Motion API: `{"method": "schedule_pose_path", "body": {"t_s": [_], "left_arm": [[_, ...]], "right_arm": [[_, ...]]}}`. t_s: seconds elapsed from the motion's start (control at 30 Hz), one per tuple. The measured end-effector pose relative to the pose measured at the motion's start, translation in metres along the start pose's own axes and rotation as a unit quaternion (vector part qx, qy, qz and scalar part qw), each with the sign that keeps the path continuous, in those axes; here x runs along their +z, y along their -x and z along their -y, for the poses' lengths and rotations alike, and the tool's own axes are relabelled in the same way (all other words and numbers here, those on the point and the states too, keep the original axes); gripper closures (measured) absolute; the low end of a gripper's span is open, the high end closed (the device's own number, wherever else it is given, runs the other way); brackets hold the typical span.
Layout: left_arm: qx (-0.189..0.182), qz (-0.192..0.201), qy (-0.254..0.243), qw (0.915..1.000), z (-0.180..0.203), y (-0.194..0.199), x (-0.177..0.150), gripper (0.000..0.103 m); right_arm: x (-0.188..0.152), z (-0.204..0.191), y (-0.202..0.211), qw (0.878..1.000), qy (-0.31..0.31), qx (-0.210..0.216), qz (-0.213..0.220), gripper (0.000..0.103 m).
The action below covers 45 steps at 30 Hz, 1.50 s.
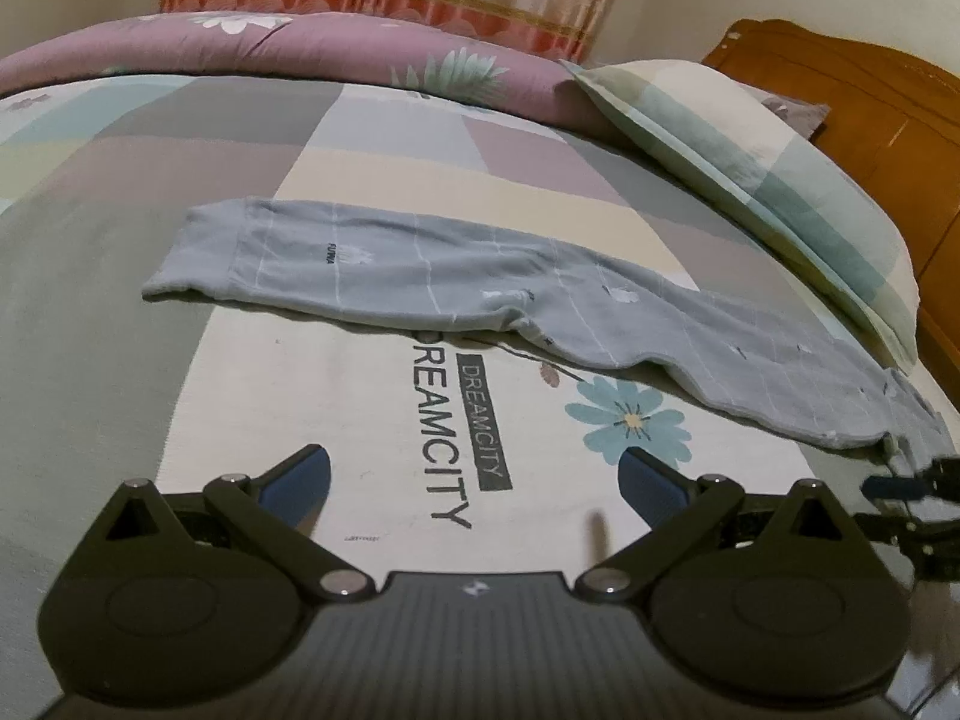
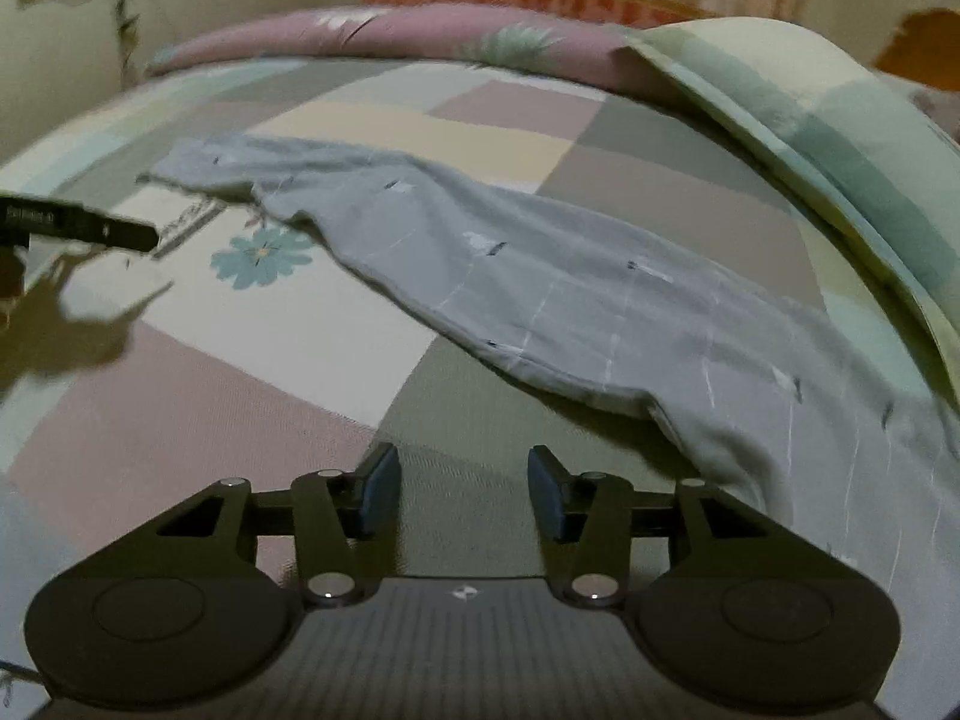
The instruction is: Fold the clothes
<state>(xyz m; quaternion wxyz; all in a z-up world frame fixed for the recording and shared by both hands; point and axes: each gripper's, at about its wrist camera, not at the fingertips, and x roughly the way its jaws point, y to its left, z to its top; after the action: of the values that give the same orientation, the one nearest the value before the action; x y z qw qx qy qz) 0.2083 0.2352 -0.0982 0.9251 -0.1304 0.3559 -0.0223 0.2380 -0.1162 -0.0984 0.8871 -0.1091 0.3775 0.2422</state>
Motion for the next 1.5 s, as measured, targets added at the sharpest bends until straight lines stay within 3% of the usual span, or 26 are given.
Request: {"method": "schedule_pose_path", "body": {"t_s": [0.13, 0.23, 0.37, 0.53, 0.7, 0.93, 1.13, 1.23, 1.3, 1.37, 1.43, 1.5], "left_arm": [[-0.002, 0.000, 0.000, 1.0000, 0.001, 0.001, 0.000, 0.002], [-0.002, -0.001, -0.002, 1.0000, 0.000, 0.000, 0.000, 0.002], [-0.002, -0.001, -0.008, 1.0000, 0.001, -0.001, -0.001, 0.002], [0.003, 0.000, -0.018, 0.9998, 0.003, -0.003, -0.002, 0.002], [0.010, -0.001, -0.034, 0.9994, 0.007, -0.003, -0.003, 0.002], [0.015, -0.001, -0.042, 0.9990, 0.008, -0.005, -0.004, 0.001], [0.016, -0.001, -0.044, 0.9989, 0.009, -0.005, -0.004, 0.001], [0.014, 0.000, -0.042, 0.9990, 0.008, -0.005, -0.004, 0.001], [0.014, 0.000, -0.042, 0.9990, 0.007, -0.005, -0.004, 0.001], [0.016, -0.001, -0.045, 0.9989, 0.008, -0.006, -0.004, 0.001], [0.018, -0.001, -0.049, 0.9986, 0.010, -0.006, -0.004, 0.001], [0.020, -0.001, -0.053, 0.9984, 0.011, -0.006, -0.005, 0.001]], "right_arm": [[0.028, 0.015, 0.009, 0.999, 0.026, -0.009, 0.023, 0.050], [0.073, 0.045, 0.008, 0.997, 0.038, -0.025, 0.059, 0.050], [0.119, 0.083, -0.036, 0.995, 0.079, -0.036, 0.044, 0.050], [0.143, 0.100, -0.089, 0.996, 0.084, -0.015, 0.030, 0.051], [0.135, 0.099, -0.107, 0.996, 0.091, 0.013, 0.020, 0.051], [0.122, 0.085, -0.111, 0.988, 0.151, -0.006, 0.012, 0.052], [0.139, 0.105, -0.103, 0.995, 0.094, 0.000, 0.042, 0.051], [0.130, 0.098, -0.112, 0.992, 0.123, 0.002, 0.012, 0.052], [0.121, 0.090, -0.110, 0.989, 0.150, 0.001, 0.016, 0.052], [0.116, 0.085, -0.109, 0.987, 0.159, 0.006, 0.018, 0.058], [0.113, 0.080, -0.108, 0.984, 0.175, 0.019, 0.015, 0.081], [0.111, 0.071, -0.106, 0.980, 0.196, 0.022, 0.011, 0.091]]}}
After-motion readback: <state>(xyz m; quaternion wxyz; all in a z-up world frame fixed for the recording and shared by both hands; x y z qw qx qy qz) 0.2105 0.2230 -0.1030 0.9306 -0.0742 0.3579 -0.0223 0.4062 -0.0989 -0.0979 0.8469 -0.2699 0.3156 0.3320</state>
